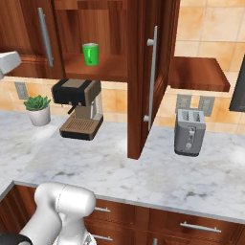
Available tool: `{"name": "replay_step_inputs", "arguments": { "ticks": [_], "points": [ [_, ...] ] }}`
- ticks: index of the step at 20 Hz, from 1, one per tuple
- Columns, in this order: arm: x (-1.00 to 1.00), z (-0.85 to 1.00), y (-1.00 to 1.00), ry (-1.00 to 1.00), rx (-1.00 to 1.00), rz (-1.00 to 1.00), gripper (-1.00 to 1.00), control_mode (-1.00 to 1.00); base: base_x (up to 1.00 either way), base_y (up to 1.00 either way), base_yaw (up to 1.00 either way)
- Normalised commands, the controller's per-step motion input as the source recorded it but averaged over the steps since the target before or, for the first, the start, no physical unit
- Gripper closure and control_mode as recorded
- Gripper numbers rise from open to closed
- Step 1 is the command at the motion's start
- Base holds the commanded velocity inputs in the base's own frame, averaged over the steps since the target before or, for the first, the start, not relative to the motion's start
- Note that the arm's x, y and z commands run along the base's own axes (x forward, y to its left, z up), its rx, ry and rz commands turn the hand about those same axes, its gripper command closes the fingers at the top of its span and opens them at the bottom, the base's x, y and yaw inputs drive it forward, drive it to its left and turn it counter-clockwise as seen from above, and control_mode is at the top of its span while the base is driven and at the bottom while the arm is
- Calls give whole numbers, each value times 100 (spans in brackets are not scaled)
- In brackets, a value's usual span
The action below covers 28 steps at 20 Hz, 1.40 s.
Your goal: Open the cabinet directly in front. Then move the liquor and the mug to the dining counter with the jar on it.
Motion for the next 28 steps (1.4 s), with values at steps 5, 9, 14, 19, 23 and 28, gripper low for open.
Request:
{"name": "replay_step_inputs", "arguments": {
  "ticks": [5, 9, 14, 19, 23, 28],
  "points": [
    [46, 0, 7, -6, 0, 7, -100, -100, 0, 0, 0],
    [26, 0, 0, -5, 1, 2, -100, -100, 0, 0, 0],
    [20, 0, -2, -7, 2, 4, -100, -100, 0, 0, 0],
    [6, 0, -10, -6, 2, 1, -100, -100, 0, 0, 0],
    [10, 0, -9, -3, 0, 0, -100, -100, 0, 0, 0],
    [20, 0, -9, 0, 2, 0, -100, -100, 0, 0, 0]
  ]
}}
